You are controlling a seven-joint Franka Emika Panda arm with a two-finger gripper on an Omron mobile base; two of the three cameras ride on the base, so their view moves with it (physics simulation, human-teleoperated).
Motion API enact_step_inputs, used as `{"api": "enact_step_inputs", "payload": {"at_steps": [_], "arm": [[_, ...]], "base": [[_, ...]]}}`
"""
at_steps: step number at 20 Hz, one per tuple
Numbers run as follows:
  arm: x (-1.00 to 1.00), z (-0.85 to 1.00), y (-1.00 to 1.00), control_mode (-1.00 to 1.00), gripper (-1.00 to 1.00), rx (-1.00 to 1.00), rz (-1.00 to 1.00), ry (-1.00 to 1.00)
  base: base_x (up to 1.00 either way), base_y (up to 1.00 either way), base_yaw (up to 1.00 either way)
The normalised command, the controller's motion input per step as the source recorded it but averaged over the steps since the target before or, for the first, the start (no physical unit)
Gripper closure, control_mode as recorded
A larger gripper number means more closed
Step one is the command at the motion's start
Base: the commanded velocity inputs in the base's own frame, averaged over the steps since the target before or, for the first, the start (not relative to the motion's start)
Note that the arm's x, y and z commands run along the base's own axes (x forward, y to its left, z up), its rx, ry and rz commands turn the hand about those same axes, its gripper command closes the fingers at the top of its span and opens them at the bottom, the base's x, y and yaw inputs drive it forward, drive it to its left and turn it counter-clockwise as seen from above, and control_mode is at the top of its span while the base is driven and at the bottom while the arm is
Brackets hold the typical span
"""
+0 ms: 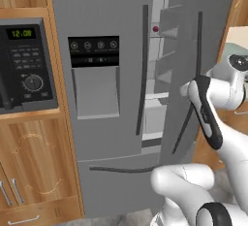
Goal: Retrieve the butter from the fridge and place it on a plate on the dining table. Then retrieve the butter knife by the fridge and place it near the plate.
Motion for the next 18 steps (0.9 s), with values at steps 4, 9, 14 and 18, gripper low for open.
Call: {"api": "enact_step_inputs", "payload": {"at_steps": [4, 9, 14, 18], "arm": [[-0.98, 0.18, -1.0, -1.0, 1.0, 0.09, 0.03, 0.24], [-0.77, 0.13, -0.4, -1.0, 1.0, 0.02, 0.01, 0.07], [-0.52, 0.35, 0.0, -1.0, -1.0, -0.06, 0.0, -0.11], [-0.66, 0.39, 0.0, -1.0, -1.0, -0.1, -0.09, -0.1]], "base": [[0.0, 0.0, 0.0], [0.0, 0.0, 0.0], [0.0, 0.0, 0.0], [0.0, 0.0, 0.0]]}}
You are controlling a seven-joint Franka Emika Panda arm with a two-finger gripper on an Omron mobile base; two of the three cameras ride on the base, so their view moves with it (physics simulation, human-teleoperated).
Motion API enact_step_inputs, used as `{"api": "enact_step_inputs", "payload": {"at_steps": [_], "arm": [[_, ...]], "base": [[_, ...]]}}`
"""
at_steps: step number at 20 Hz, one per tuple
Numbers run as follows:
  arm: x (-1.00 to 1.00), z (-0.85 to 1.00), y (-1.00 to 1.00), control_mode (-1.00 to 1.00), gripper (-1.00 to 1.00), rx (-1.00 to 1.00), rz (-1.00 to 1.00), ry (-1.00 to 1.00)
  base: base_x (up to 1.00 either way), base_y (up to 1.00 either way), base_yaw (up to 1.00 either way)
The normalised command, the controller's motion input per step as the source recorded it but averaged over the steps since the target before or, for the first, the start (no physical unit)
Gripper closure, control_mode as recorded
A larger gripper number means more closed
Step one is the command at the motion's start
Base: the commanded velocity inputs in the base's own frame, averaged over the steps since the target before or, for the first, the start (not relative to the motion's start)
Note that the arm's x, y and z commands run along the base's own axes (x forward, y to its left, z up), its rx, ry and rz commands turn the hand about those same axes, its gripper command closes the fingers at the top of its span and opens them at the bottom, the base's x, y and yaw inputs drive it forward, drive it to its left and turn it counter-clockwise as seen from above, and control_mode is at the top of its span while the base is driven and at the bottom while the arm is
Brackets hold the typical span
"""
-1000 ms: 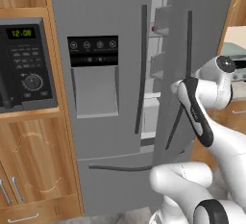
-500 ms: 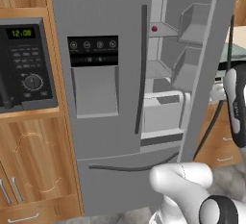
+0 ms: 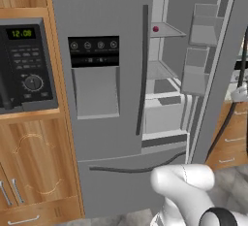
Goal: Retrieve the butter from the fridge and place it on a plate on the dining table. Then retrieve the butter knife by the fridge and place it near the plate.
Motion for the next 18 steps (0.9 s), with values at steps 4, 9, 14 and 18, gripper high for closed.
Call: {"api": "enact_step_inputs", "payload": {"at_steps": [4, 9, 14, 18], "arm": [[-0.42, 0.25, 0.53, -1.0, -1.0, -0.26, -0.11, -0.05], [0.05, 0.12, 0.99, -1.0, -1.0, -0.44, -0.17, 0.24], [0.29, 0.0, 0.79, -1.0, -1.0, -0.32, -0.12, 0.37], [0.38, -0.03, 0.17, -1.0, -1.0, -0.15, 0.0, 0.06]], "base": [[0.0, 0.0, 0.0], [0.0, 0.0, 0.0], [0.0, 0.0, 0.0], [0.0, 0.0, 0.0]]}}
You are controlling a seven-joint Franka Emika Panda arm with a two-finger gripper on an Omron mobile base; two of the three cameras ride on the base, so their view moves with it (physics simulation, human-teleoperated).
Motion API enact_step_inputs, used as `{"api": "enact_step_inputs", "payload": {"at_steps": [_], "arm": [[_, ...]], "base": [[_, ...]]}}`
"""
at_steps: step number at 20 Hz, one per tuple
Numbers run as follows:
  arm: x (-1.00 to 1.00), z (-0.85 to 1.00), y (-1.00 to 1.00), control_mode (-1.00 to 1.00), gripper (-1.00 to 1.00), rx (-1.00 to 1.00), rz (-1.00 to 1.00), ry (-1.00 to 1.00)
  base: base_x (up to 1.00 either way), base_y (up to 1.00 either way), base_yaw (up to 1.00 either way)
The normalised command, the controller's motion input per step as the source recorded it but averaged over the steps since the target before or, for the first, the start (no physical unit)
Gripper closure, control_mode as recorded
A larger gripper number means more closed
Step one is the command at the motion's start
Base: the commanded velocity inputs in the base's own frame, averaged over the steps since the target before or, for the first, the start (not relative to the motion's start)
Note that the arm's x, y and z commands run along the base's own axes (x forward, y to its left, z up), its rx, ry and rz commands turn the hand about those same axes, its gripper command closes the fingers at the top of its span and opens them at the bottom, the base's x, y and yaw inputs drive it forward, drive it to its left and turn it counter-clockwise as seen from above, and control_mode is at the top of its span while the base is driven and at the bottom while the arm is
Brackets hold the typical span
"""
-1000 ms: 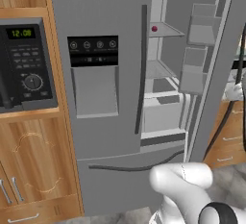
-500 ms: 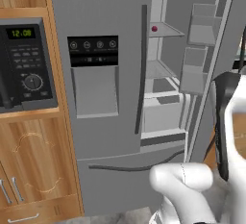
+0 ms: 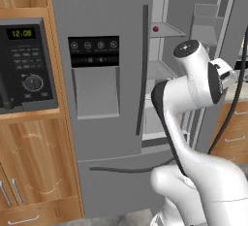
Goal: Retrieve the butter from the fridge and place it on a plate on the dining table. Then retrieve the butter knife by the fridge and place it near the plate.
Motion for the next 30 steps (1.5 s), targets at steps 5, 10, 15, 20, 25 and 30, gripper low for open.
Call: {"api": "enact_step_inputs", "payload": {"at_steps": [5, 10, 15, 20, 25, 30], "arm": [[0.46, -0.1, 0.0, -1.0, -1.0, -0.01, 0.0, 0.0], [0.36, 0.0, 0.01, -1.0, -1.0, 0.0, 0.0, 0.0], [0.4, -0.09, 0.0, -1.0, -1.0, 0.0, 0.0, 0.0], [0.15, 0.0, 0.0, -1.0, -1.0, -0.09, 0.0, -0.01], [0.01, 0.0, -0.13, -1.0, -1.0, -0.14, 0.0, 0.0], [0.0, 0.0, -0.38, -1.0, -1.0, -0.12, 0.0, 0.0]], "base": [[0.0, 0.0, 0.0], [0.0, 0.0, 0.0], [0.0, 0.0, 0.0], [0.0, 0.0, 0.0], [0.0, 0.0, 0.0], [0.0, 0.0, 0.0]]}}
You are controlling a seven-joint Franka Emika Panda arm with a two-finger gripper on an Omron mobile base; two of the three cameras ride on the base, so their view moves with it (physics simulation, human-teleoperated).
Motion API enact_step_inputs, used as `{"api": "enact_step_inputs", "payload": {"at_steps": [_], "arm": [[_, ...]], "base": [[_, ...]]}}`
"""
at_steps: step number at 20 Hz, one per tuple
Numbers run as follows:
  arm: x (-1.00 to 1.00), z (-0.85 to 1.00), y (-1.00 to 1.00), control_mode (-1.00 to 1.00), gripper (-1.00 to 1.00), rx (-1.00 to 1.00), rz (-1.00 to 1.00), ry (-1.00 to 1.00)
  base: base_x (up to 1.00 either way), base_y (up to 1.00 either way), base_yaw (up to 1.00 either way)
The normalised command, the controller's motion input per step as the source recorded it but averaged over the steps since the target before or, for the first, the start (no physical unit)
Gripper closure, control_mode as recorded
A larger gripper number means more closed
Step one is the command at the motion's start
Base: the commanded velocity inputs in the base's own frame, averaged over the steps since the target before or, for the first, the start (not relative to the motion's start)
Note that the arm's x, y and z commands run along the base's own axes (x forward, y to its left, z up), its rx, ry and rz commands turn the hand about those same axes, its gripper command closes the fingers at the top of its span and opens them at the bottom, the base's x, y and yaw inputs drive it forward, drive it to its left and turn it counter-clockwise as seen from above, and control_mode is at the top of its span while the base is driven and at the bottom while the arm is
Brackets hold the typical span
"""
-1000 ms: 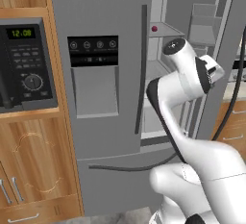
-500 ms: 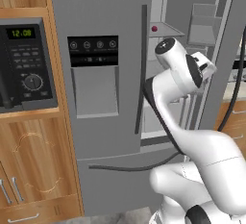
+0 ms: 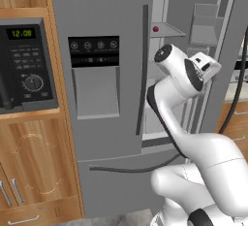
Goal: Retrieve the butter from the fridge and place it on a plate on the dining table. Then retrieve the butter knife by the fridge and place it near the plate.
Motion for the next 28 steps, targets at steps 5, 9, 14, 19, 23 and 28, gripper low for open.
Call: {"api": "enact_step_inputs", "payload": {"at_steps": [5, 9, 14, 19, 23, 28], "arm": [[0.04, 0.0, -0.46, -1.0, -1.0, -0.06, 0.0, 0.0], [0.21, 0.0, -0.08, -1.0, -1.0, -0.06, 0.0, 0.0], [0.21, 0.0, 0.0, -1.0, -1.0, -0.06, 0.0, 0.0], [0.07, -0.01, -0.19, -1.0, -1.0, -0.11, 0.0, 0.0], [0.0, 0.0, -0.22, -1.0, -1.0, -0.13, 0.0, 0.0], [0.0, -0.01, -0.34, -1.0, -1.0, -0.19, 0.0, 0.0]], "base": [[0.0, 0.0, 0.0], [0.0, 0.0, 0.0], [0.0, 0.0, 0.0], [0.0, 0.0, 0.0], [0.0, 0.0, 0.0], [0.0, 0.0, 0.0]]}}
